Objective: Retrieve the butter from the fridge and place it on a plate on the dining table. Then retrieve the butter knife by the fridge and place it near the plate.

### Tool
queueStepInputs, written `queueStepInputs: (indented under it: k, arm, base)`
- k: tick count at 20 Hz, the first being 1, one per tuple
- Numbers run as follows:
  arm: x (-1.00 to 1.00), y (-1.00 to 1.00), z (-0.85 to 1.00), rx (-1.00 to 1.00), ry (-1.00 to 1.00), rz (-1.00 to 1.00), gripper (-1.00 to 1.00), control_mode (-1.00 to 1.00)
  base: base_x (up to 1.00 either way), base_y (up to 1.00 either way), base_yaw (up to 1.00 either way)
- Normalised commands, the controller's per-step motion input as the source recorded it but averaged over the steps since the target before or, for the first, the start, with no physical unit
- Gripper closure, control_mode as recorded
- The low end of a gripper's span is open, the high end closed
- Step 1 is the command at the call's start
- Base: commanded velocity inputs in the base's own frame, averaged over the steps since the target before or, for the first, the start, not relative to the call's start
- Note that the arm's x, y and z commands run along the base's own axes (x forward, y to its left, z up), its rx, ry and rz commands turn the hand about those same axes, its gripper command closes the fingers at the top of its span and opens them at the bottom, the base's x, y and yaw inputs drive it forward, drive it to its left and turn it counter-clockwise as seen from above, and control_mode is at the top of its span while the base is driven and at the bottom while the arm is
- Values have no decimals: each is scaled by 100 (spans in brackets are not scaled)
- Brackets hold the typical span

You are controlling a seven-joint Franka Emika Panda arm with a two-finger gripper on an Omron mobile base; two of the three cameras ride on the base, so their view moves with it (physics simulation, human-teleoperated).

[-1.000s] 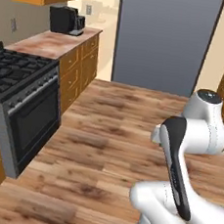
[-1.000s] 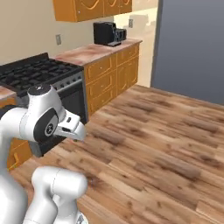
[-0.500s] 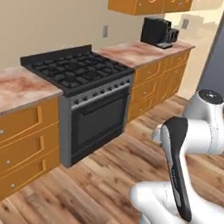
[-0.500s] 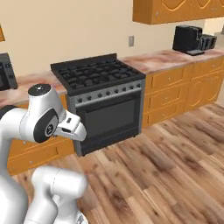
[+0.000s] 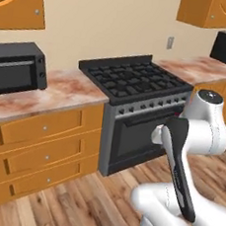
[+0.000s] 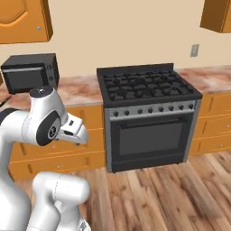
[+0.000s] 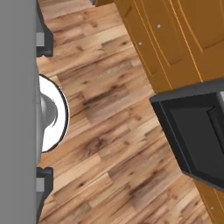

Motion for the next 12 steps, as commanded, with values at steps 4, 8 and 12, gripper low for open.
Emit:
queueStepInputs:
  k: [4, 8, 12]
  arm:
    - [0, 0, 0, 0, 0, 0, -100, 100]
    - [0, 0, 0, 0, 0, 0, -100, 100]
    - [0, 0, 0, 0, 0, 0, -100, 100]
  base:
    - [11, 43, 27]
    - [48, 7, 45]
    - [49, 0, 53]
